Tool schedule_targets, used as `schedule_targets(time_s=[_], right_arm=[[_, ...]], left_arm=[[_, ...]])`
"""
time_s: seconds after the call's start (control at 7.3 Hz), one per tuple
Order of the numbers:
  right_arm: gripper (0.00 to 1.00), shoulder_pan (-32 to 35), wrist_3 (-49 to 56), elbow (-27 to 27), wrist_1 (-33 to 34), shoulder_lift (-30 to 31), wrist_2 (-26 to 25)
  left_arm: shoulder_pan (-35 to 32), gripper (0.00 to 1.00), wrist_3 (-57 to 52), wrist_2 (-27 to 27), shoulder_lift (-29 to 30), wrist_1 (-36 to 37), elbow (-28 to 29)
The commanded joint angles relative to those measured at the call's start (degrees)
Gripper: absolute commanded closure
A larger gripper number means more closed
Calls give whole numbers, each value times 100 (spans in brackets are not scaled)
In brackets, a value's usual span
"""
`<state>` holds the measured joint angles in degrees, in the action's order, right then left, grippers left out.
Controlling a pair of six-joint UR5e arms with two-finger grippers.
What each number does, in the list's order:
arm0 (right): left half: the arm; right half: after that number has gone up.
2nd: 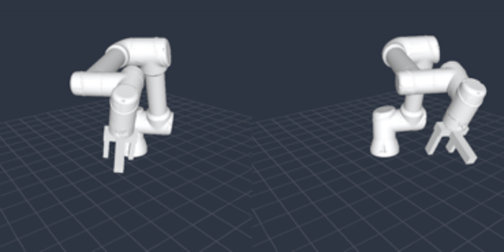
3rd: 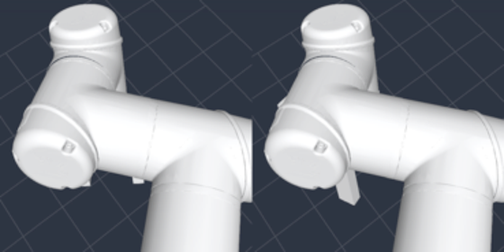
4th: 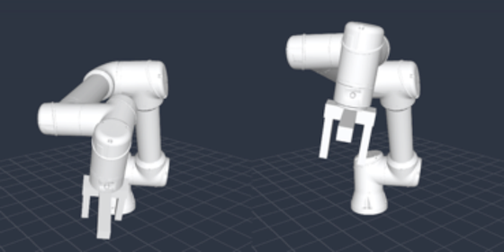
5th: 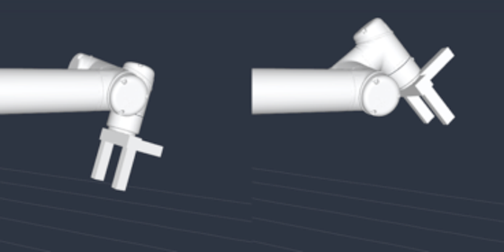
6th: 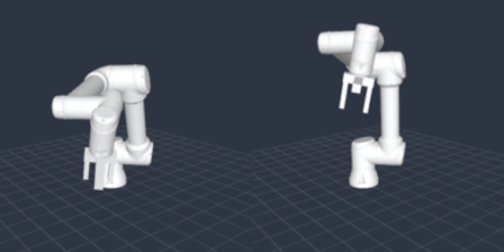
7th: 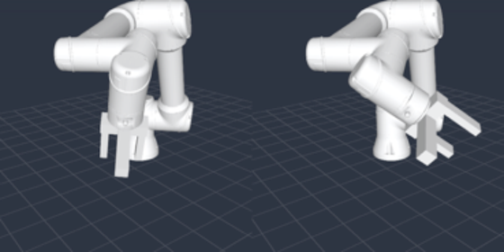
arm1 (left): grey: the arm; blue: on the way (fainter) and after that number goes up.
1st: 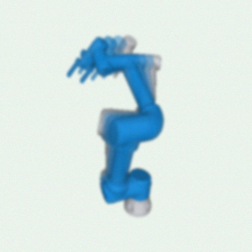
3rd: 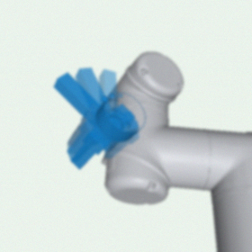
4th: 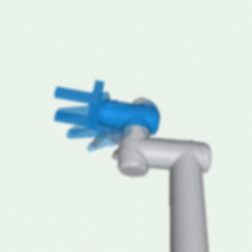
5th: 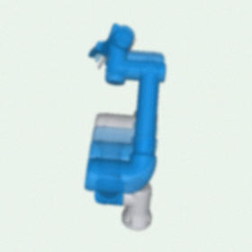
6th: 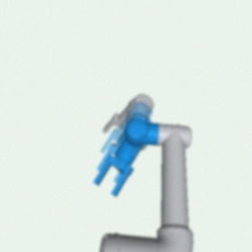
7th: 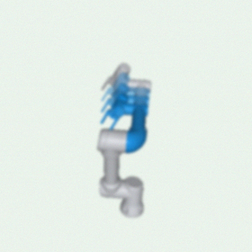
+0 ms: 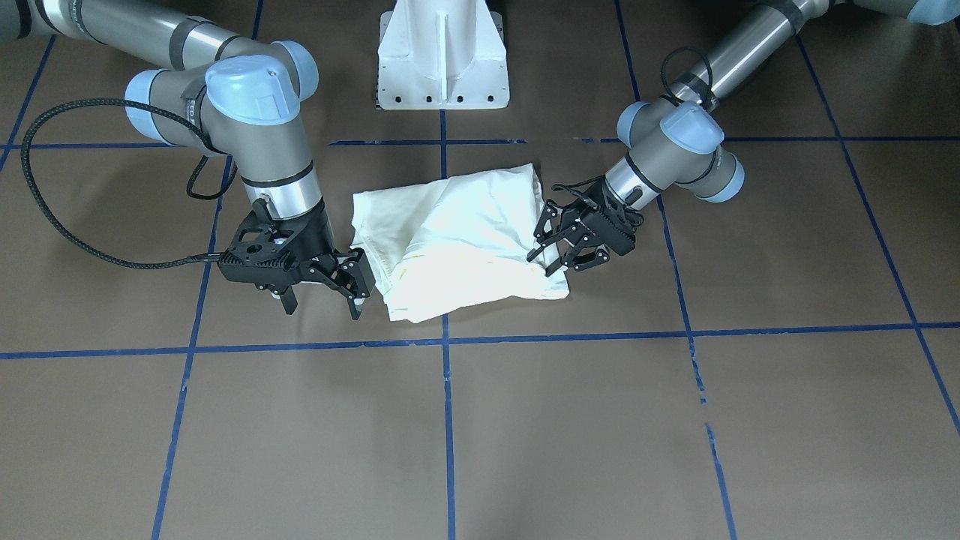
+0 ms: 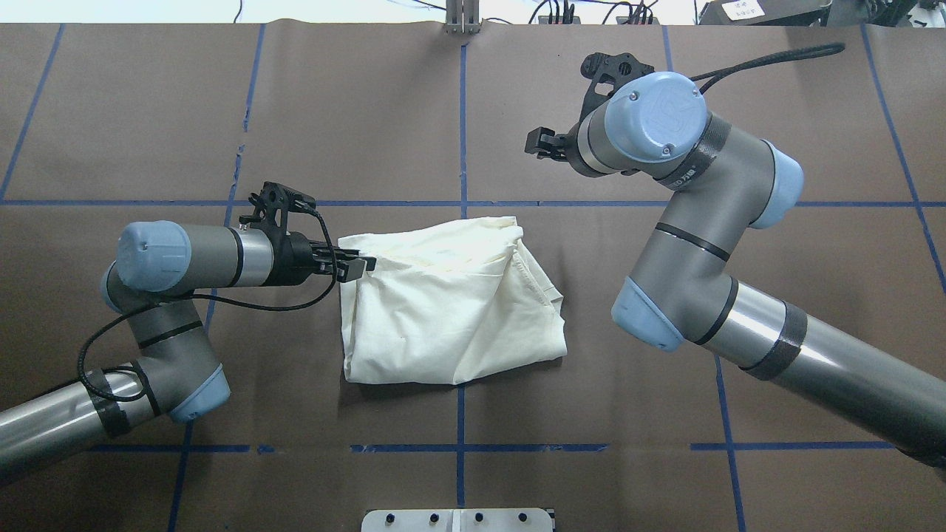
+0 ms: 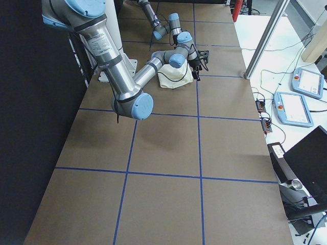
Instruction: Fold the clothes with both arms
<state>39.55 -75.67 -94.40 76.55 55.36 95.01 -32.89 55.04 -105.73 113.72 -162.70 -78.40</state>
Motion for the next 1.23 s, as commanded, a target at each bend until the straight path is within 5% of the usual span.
schedule_targets(time_s=[0.0,1.1], right_arm=[[0,0,0,0,0,1,0],[0,26,9,0,0,10,0]], left_arm=[[2,100,-11,0,-7,1,-34],[-560,100,322,229,-25,71,528]])
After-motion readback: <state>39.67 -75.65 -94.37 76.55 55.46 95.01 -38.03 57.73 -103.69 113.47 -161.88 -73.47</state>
